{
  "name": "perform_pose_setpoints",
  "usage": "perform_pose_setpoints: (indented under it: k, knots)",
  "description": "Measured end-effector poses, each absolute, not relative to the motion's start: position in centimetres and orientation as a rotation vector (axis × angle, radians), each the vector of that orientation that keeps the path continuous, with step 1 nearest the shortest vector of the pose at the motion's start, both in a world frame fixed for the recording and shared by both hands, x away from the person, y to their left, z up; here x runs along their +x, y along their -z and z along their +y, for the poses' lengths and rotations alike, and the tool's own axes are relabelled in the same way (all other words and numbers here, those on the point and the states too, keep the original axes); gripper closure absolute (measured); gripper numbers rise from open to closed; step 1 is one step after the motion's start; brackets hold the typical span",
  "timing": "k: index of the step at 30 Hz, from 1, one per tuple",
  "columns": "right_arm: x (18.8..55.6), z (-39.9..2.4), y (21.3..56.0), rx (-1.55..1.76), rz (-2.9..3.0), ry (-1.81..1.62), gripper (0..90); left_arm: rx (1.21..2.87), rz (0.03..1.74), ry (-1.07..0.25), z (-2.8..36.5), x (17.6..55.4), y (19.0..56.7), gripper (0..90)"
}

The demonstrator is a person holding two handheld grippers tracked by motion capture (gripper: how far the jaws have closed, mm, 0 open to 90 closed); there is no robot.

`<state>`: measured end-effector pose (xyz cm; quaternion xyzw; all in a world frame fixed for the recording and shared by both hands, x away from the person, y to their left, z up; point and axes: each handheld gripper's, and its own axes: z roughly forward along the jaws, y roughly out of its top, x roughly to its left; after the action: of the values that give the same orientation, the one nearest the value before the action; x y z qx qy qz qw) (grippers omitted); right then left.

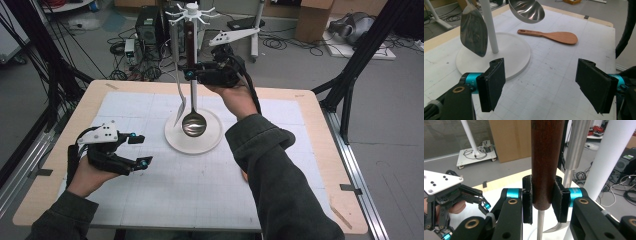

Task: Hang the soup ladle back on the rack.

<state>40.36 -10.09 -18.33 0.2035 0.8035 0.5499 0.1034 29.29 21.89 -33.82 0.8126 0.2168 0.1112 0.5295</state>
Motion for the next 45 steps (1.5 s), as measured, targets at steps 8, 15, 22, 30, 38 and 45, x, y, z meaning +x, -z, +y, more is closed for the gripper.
perform_pose_setpoints:
  k: [8,15,22,30,38,45]
  knots:
    - [40.8,-9.9,18.3,0.618,2.37,-1.598,73.6,1.936,0.515,-0.262,21.9,29.3,33.8,24.5]
    - [41.1,-9.6,18.2,0.628,2.371,-1.586,73.6,1.928,0.505,-0.249,21.7,29.2,33.8,24.4]
    - [41.5,-9.5,18.3,0.643,2.366,-1.584,73.6,1.929,0.506,-0.248,21.7,29.2,33.8,24.4]
    - [41.9,-9.5,18.5,0.663,2.349,-1.589,73.4,1.936,0.502,-0.243,21.7,29.2,33.8,24.4]
    - [42.0,-9.4,18.7,0.674,2.336,-1.589,72.6,1.932,0.505,-0.242,21.7,29.2,33.8,24.4]
    - [41.9,-9.8,19.0,0.67,2.329,-1.607,69.9,1.922,0.506,-0.222,21.8,29.2,33.8,24.2]
